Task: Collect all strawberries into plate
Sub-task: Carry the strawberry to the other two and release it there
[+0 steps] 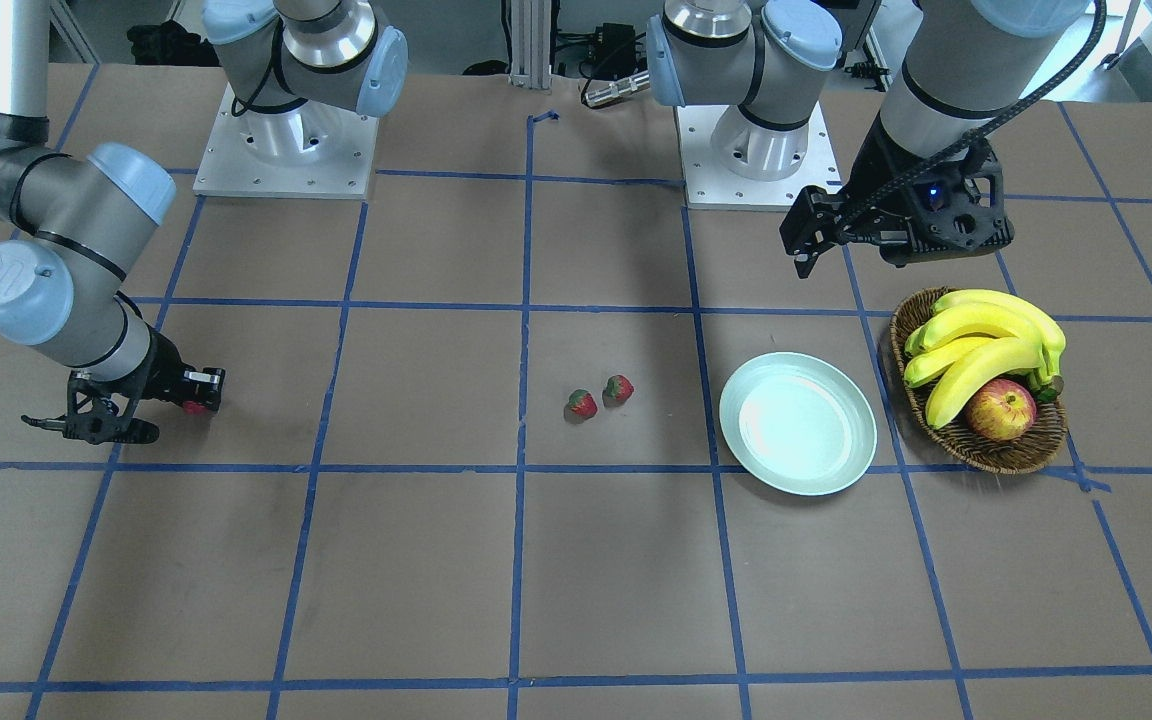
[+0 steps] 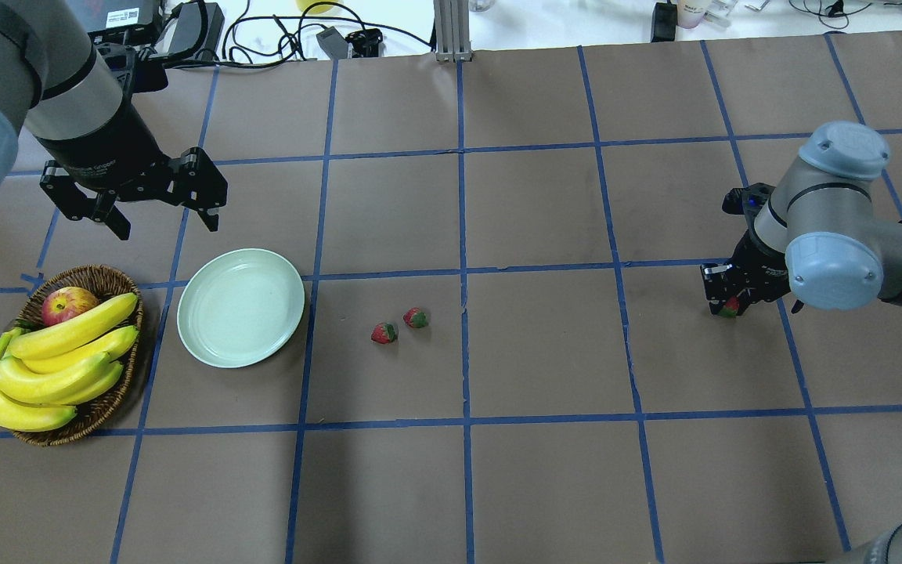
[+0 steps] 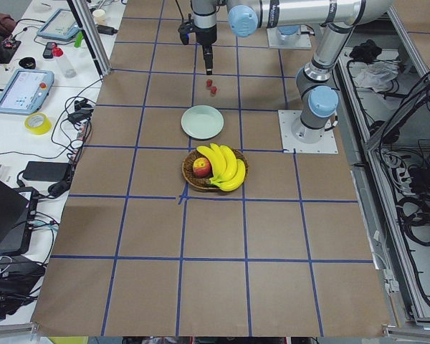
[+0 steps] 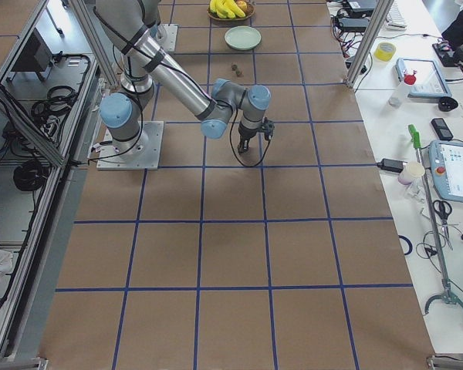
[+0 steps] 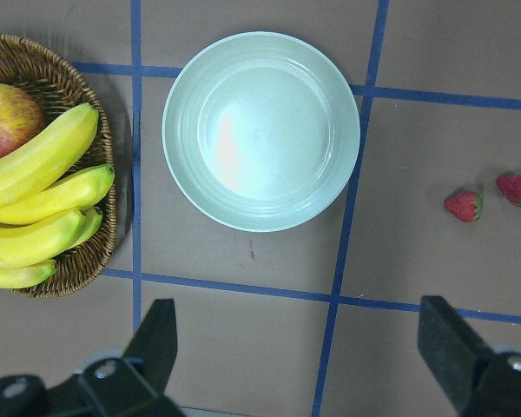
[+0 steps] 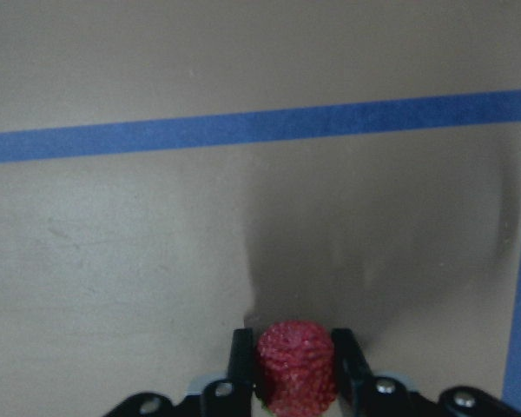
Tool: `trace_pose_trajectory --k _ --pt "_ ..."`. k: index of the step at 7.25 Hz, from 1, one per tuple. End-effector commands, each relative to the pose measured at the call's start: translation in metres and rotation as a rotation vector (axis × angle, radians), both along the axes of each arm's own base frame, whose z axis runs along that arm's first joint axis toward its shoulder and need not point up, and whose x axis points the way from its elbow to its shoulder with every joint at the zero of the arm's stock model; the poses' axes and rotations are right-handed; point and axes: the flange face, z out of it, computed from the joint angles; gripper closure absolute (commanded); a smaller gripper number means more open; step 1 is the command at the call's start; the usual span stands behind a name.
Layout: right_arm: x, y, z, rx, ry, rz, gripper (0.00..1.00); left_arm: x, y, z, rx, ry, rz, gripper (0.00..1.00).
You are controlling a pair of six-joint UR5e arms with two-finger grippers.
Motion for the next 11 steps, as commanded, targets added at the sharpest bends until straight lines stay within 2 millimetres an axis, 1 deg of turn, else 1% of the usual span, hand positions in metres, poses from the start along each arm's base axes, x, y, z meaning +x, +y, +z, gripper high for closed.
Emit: trace_pose_trajectory --k 1,2,3,4,5,6,7,8,9,10,11 --pt "0.040 -0.006 0.017 -0.032 -0.010 0.051 0.98 -0.001 -0.001 -0.002 0.003 0.004 -0.008 0.00" --pt "0.099 -0.011 0.026 -0.062 -0.048 0.104 0.98 -0.001 -0.001 -0.001 0.002 0.000 -0.008 0.00" --pt "0.167 -0.005 0.032 -0.076 -0.103 0.067 0.97 -0.001 -0.002 -0.002 0.003 0.000 -0.007 0.00" --pt "0.230 0.010 0.036 -0.058 -0.145 -0.014 0.97 -0.001 -0.004 0.001 -0.011 0.001 -0.010 0.00" --pt "0.287 0.028 0.040 -0.061 -0.198 0.004 0.98 -0.002 -0.002 -0.002 -0.005 0.003 -0.010 0.00" --pt "0.315 0.038 0.045 -0.055 -0.260 0.006 0.99 -0.002 -0.002 -0.002 -0.004 0.005 -0.010 0.00" --pt "0.352 0.057 0.046 -0.042 -0.289 0.047 0.99 -0.002 -0.002 -0.003 -0.002 0.005 -0.010 0.00" --pt "0.390 0.082 0.027 -0.009 -0.279 0.097 0.99 -0.002 -0.001 -0.006 0.009 0.003 -0.011 0.00" --pt "0.403 0.084 0.023 -0.038 -0.278 0.064 0.98 -0.002 -0.001 -0.009 0.012 0.003 -0.011 0.00" --pt "0.402 0.084 0.019 -0.035 -0.271 0.054 0.88 -0.001 -0.001 -0.009 0.013 -0.003 -0.012 0.00" --pt "0.402 0.083 0.019 -0.037 -0.270 0.053 0.30 0.001 -0.003 -0.011 0.017 0.004 -0.008 0.00"
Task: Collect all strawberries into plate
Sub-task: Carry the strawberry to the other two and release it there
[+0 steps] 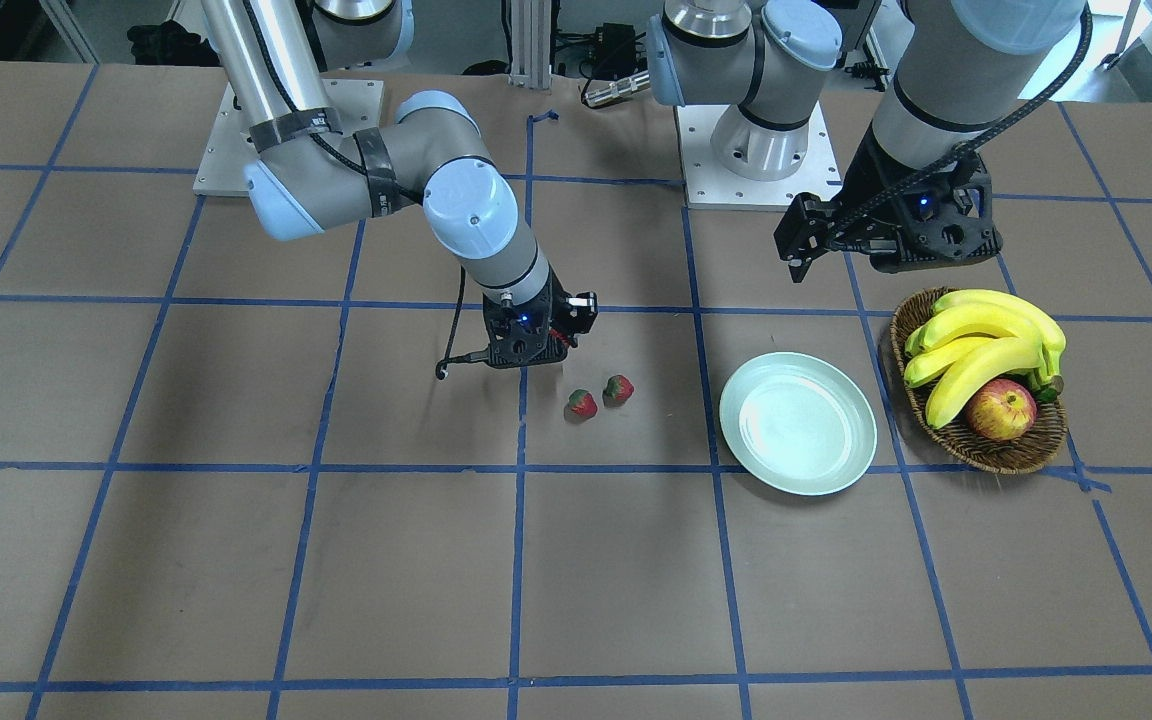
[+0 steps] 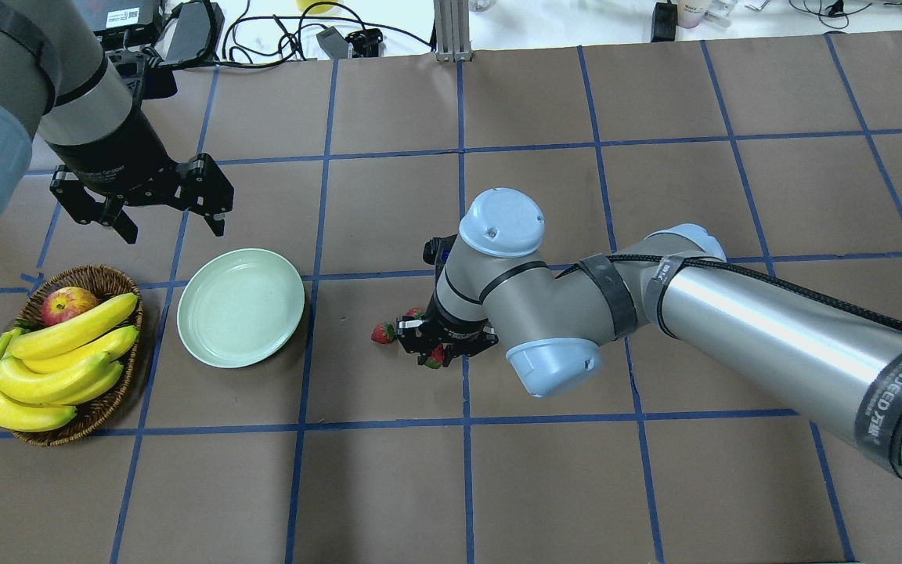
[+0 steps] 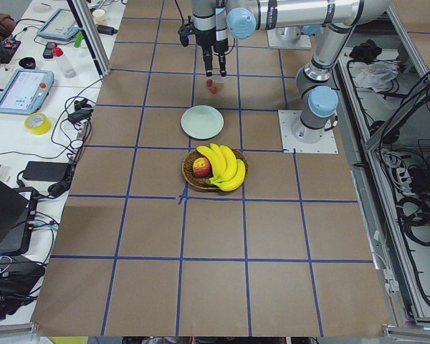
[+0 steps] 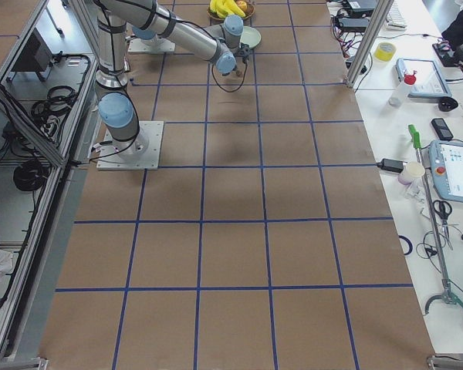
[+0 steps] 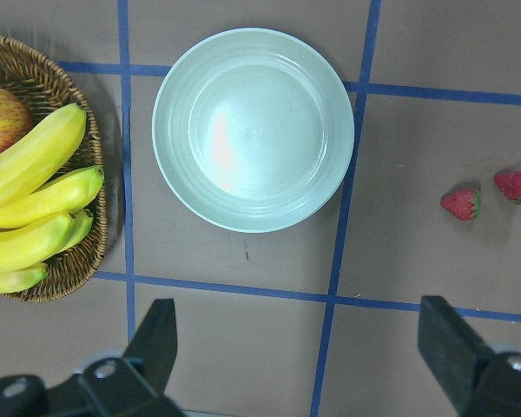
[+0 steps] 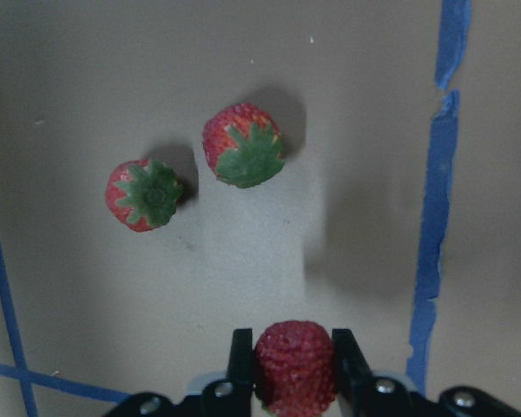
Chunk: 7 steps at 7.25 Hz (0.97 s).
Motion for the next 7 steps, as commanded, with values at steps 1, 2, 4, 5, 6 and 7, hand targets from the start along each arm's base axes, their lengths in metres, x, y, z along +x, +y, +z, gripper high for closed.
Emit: trace_pose_trajectory --k 1,2,4,5,6,7 --pt "0.003 0.000 -0.002 -0.003 0.005 -0.006 0.00 0.000 0.000 0.003 -0.007 0.005 -0.002 0.00" --pt "0.003 -0.004 0.000 -0.017 0.022 -0.008 0.00 0.000 -0.002 -0.004 0.011 0.005 -0.002 0.00" --pt "-0.009 -0.026 0.026 -0.122 0.148 -0.007 0.00 0.002 -0.010 -0.007 -0.018 -0.002 -0.004 0.00" --pt "-0.023 -0.041 0.063 -0.147 0.196 -0.021 0.00 0.003 -0.015 -0.011 -0.028 0.000 -0.001 0.00" --pt "-0.057 -0.066 0.099 -0.114 0.212 -0.029 0.00 0.002 -0.026 -0.019 -0.055 0.021 0.008 0.00" --pt "-0.096 -0.089 0.155 -0.127 0.213 -0.082 0.00 -0.014 -0.035 -0.036 -0.049 0.177 0.012 0.00"
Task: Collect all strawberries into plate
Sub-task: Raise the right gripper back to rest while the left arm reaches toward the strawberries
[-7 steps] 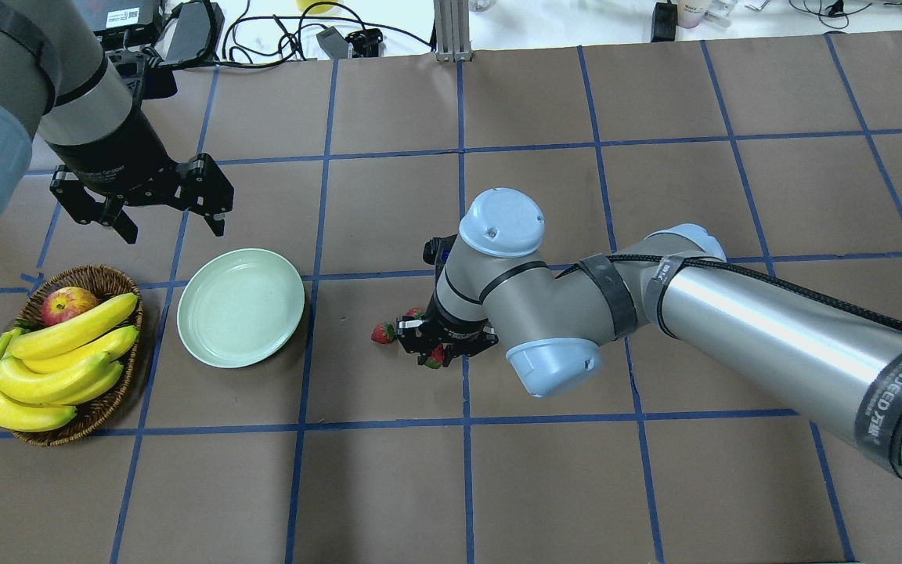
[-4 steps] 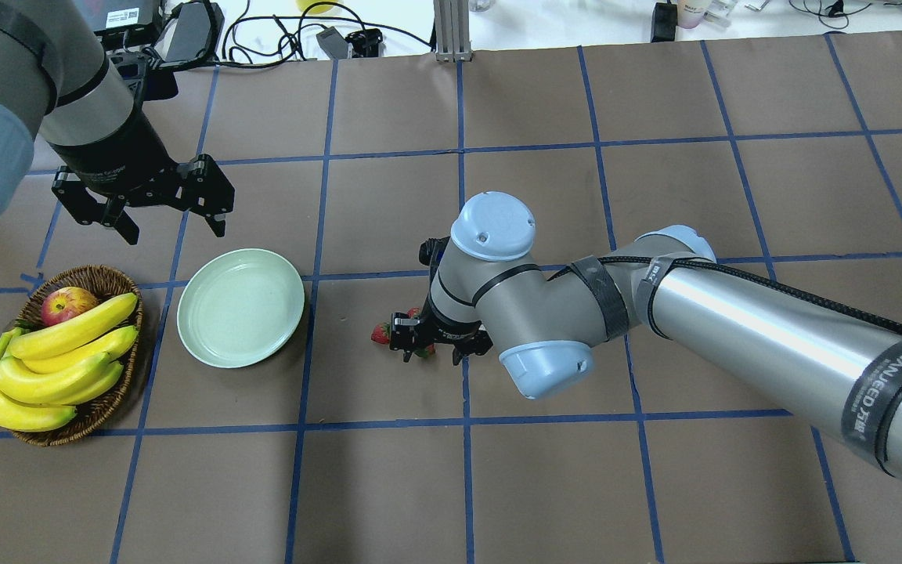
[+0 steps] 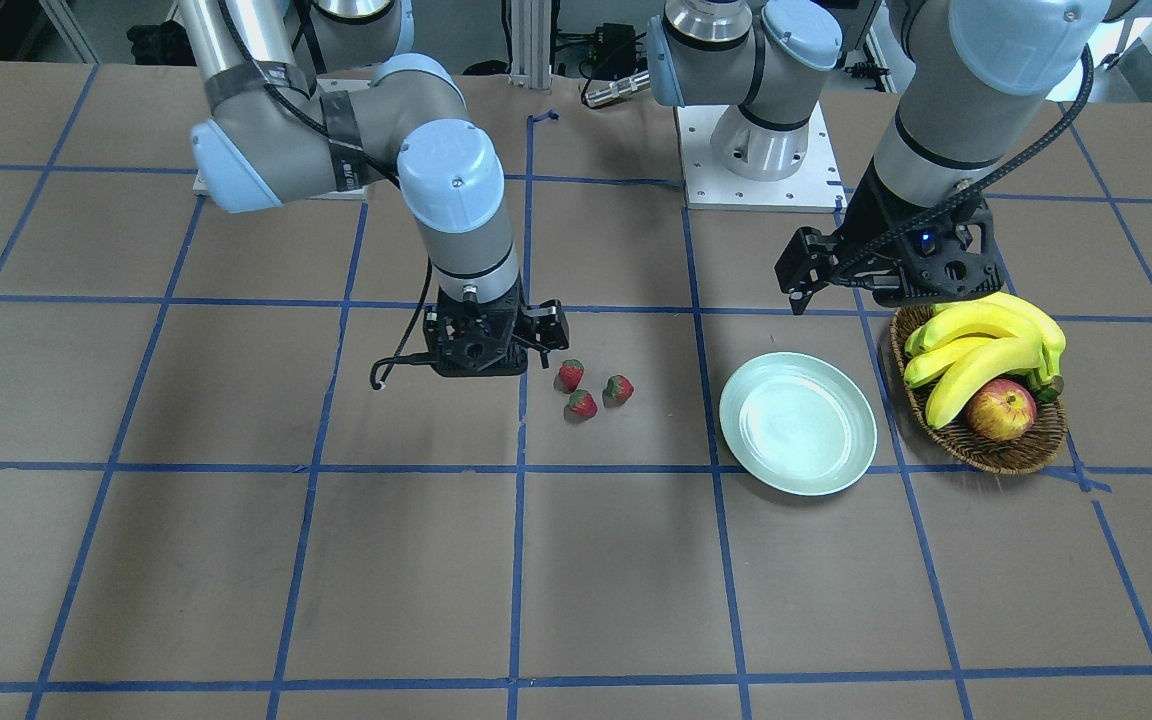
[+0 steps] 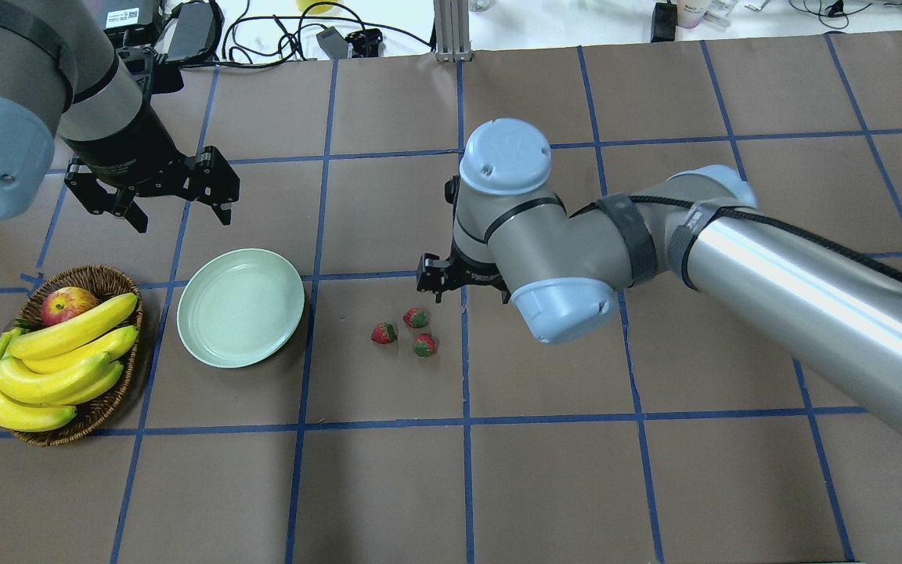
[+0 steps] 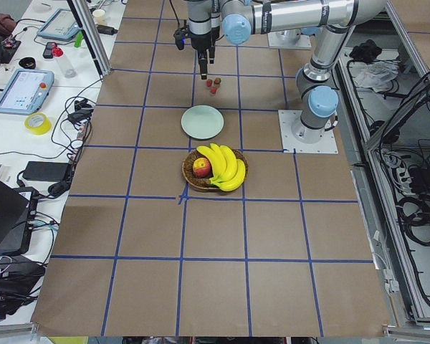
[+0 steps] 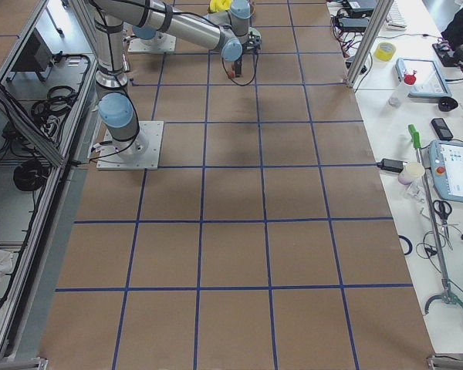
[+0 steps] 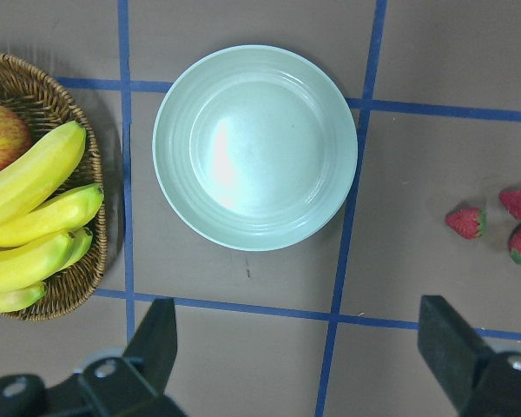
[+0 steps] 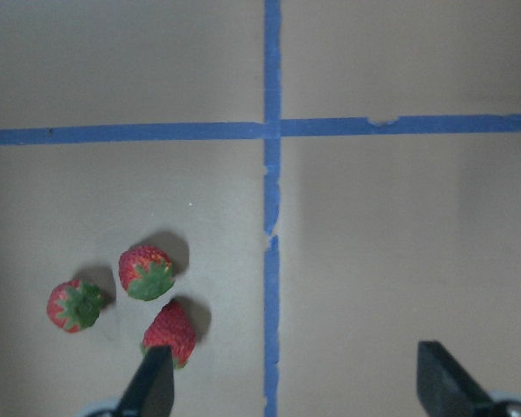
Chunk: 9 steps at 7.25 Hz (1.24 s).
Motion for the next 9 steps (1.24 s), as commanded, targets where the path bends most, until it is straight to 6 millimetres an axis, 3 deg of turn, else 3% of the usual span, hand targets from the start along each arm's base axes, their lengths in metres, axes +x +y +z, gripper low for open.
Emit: trace_pose_trajectory --k 1,2,3,4,7,9 --pt "-0.078 -0.028 0.106 0.000 0.022 -0.022 0.00 -0.028 -0.015 -0.032 0.002 0.181 -0.029 0.00" --pt "-0.107 -0.015 0.166 -0.048 0.094 -0.011 0.00 -0.045 -0.024 -0.052 -0.021 0.184 -0.060 0.00" --pt "-0.112 -0.003 0.201 -0.055 0.097 -0.018 0.00 -0.062 -0.030 -0.080 -0.062 0.185 -0.095 0.00" --pt "-0.108 -0.002 0.225 -0.100 0.070 -0.014 0.00 -0.091 -0.021 -0.105 -0.059 0.180 -0.112 0.00" --pt "-0.109 0.004 0.230 -0.108 0.067 -0.013 0.00 -0.158 -0.006 -0.161 0.045 0.170 0.199 0.00" --pt "-0.109 0.003 0.238 -0.122 0.051 0.007 0.00 -0.172 -0.011 -0.193 0.075 0.158 0.308 0.00"
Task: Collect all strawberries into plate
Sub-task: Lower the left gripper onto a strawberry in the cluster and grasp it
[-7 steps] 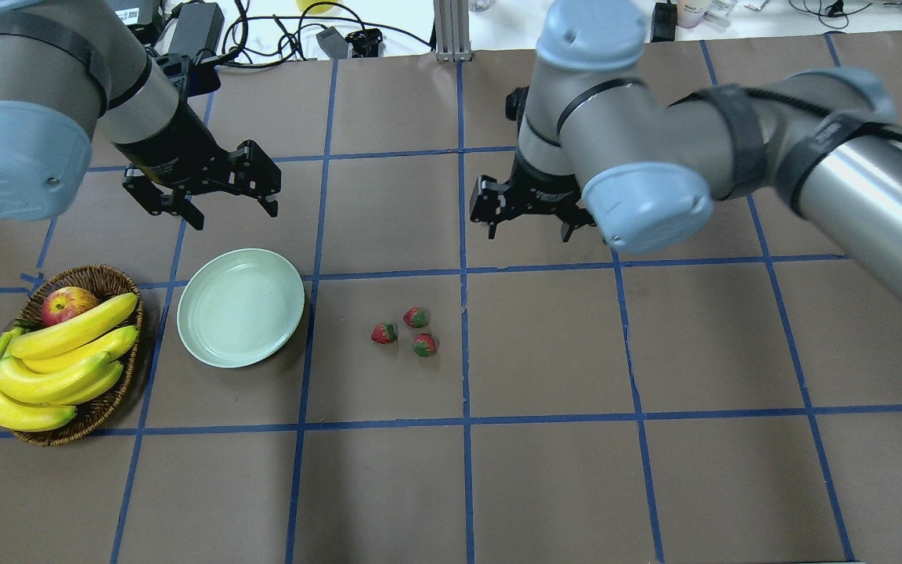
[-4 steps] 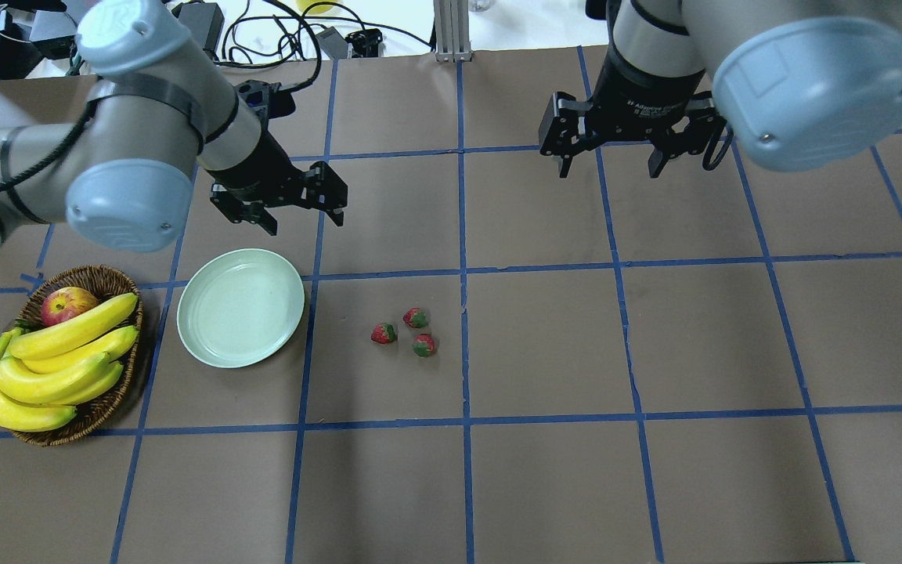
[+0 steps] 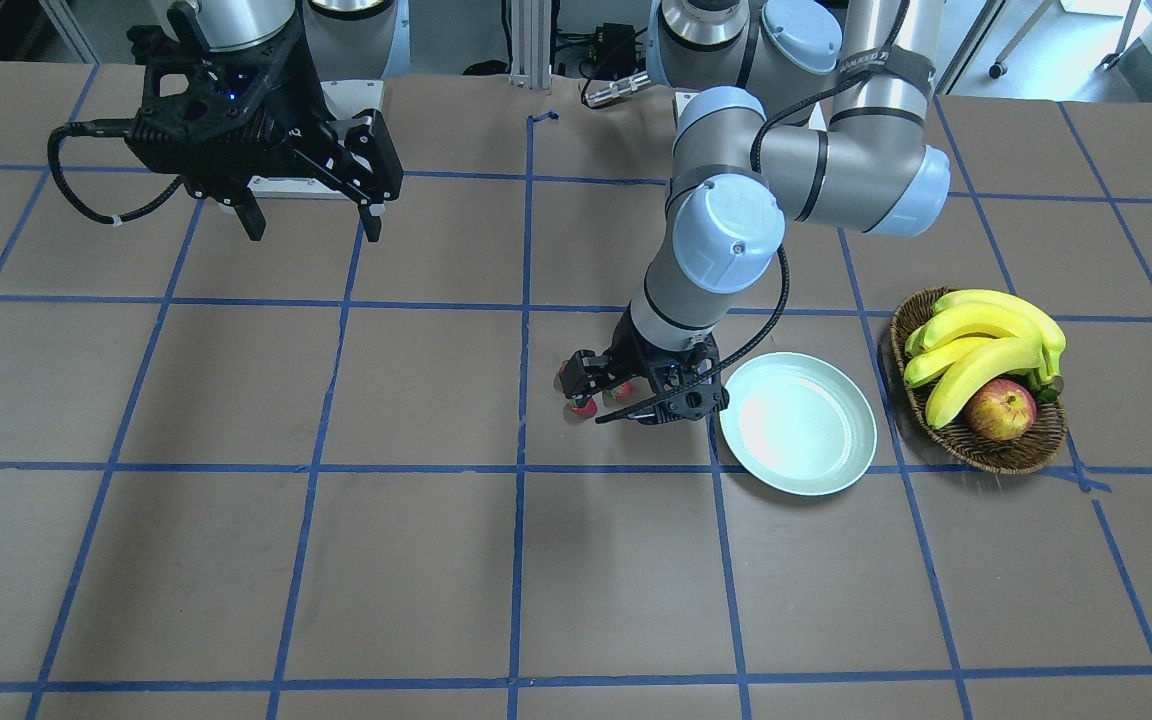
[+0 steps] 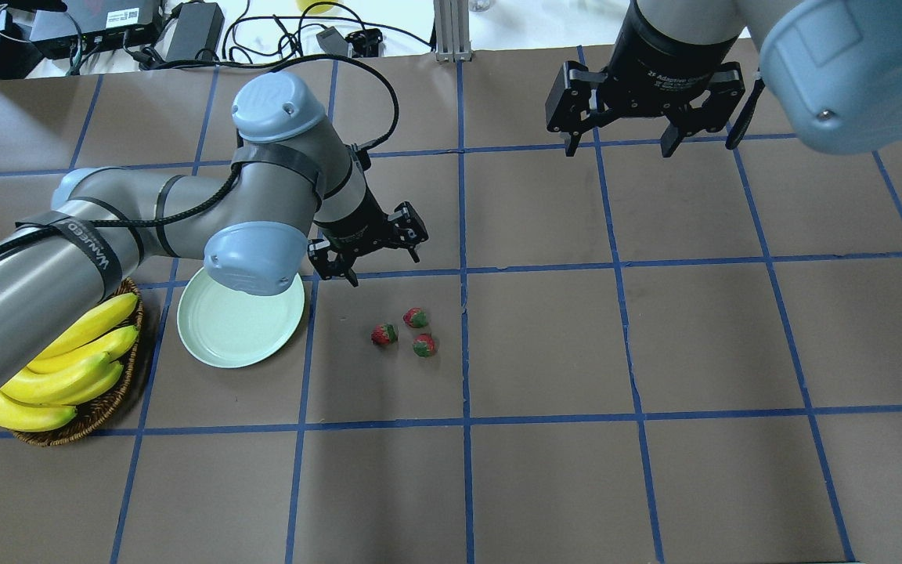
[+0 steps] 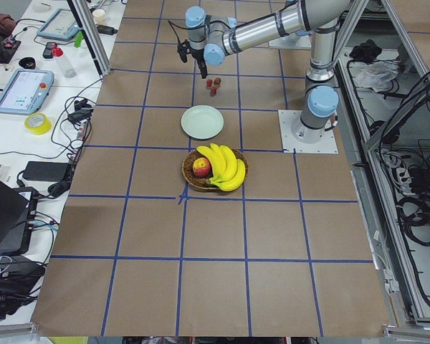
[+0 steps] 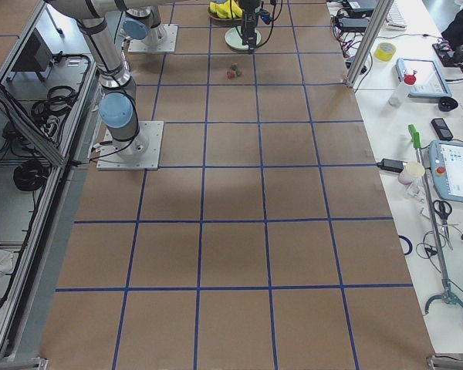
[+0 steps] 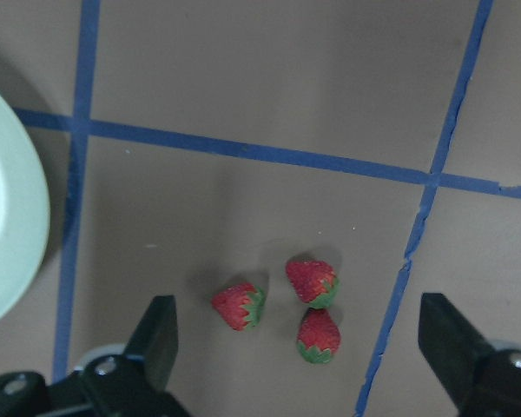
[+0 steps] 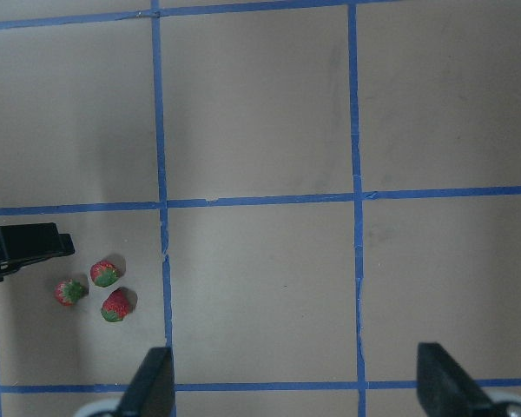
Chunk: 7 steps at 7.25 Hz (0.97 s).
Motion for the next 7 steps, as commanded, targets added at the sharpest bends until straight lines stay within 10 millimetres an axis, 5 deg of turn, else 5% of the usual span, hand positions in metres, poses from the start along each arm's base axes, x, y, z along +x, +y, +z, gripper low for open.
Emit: trace_pose_trajectory --k 1,4,7 --pt "-0.002 -0.001 0.002 -0.011 0.008 0.066 0.00 -0.013 -0.004 -0.034 0.040 -0.014 0.109 0.00" --pt "-0.015 0.001 0.007 -0.038 0.134 0.043 0.00 -0.023 -0.006 -0.070 0.084 -0.025 0.127 0.03" --pt "-0.014 0.004 0.005 -0.033 0.130 -0.001 0.00 -0.037 0.010 -0.085 0.127 -0.045 0.144 0.13"
